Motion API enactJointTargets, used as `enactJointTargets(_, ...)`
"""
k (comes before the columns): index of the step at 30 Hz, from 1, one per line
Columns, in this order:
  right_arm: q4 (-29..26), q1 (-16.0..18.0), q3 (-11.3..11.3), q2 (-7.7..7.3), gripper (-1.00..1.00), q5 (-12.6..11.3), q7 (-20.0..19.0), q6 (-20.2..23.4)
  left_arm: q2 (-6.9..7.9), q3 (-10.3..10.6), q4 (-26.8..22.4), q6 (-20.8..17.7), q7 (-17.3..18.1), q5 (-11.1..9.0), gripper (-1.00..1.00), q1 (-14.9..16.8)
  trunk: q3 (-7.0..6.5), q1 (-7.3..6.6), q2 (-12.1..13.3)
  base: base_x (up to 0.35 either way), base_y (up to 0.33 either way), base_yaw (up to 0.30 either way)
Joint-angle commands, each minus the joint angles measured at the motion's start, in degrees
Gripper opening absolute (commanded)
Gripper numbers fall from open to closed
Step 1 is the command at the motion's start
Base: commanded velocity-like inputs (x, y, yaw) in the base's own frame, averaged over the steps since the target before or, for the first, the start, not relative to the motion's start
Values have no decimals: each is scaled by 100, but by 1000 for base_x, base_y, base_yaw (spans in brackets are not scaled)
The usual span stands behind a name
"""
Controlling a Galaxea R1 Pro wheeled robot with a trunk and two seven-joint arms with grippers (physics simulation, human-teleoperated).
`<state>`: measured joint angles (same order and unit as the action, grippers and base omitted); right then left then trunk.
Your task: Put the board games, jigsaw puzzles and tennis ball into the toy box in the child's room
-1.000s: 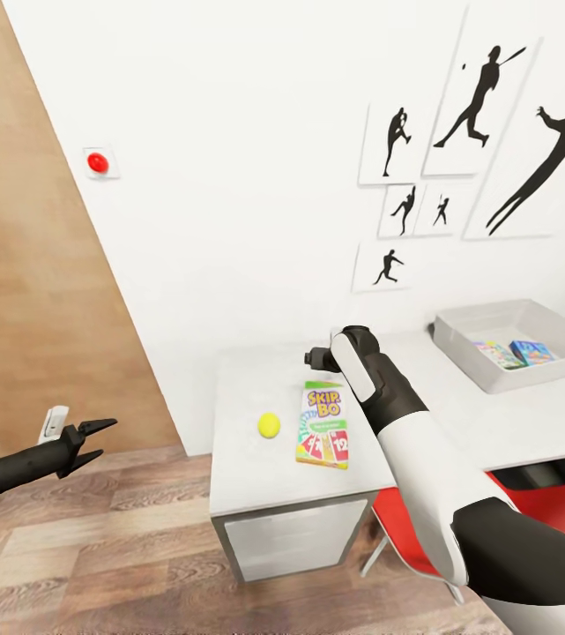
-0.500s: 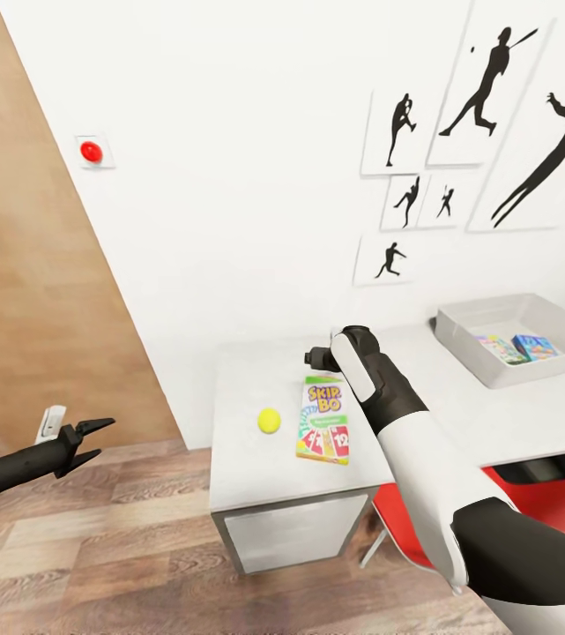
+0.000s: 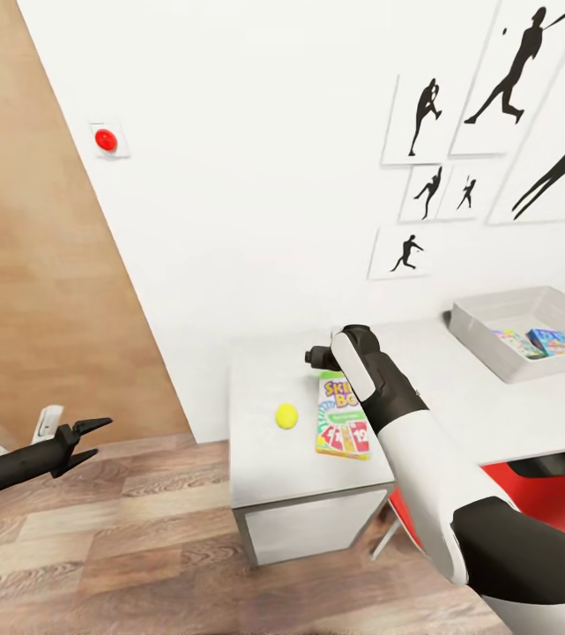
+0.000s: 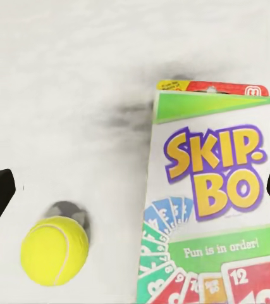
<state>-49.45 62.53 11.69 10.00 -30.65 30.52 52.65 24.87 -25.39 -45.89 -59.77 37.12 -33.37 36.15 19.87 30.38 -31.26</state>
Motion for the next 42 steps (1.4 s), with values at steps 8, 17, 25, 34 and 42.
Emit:
enactJointTargets(8, -10, 21, 9, 0, 100, -47, 63, 7, 0, -12, 8, -23, 41, 32, 100, 6, 84, 2, -9, 0, 96, 0)
enactJointTargets(17, -3, 139, -8, 0, 100, -8, 67, -108, 0, -13, 7, -23, 41, 38, 100, 6, 167, 2, -9, 0, 8, 0)
enactJointTargets(25, 5, 253, -27, 0, 100, -3, 75, -153, 0, -13, 7, -23, 41, 41, 100, 6, 242, 2, -9, 0, 0, 0)
enactJointTargets(34, 6, 349, -34, 0, 100, -1, 76, -158, 0, -18, 4, -18, 41, 45, 100, 6, 326, 2, -9, 0, 0, 0)
enactJointTargets(42, 6, 439, -35, 0, 100, 3, 84, -152, 0, -19, 5, -17, 37, 48, 100, 6, 400, 2, -9, 0, 0, 0)
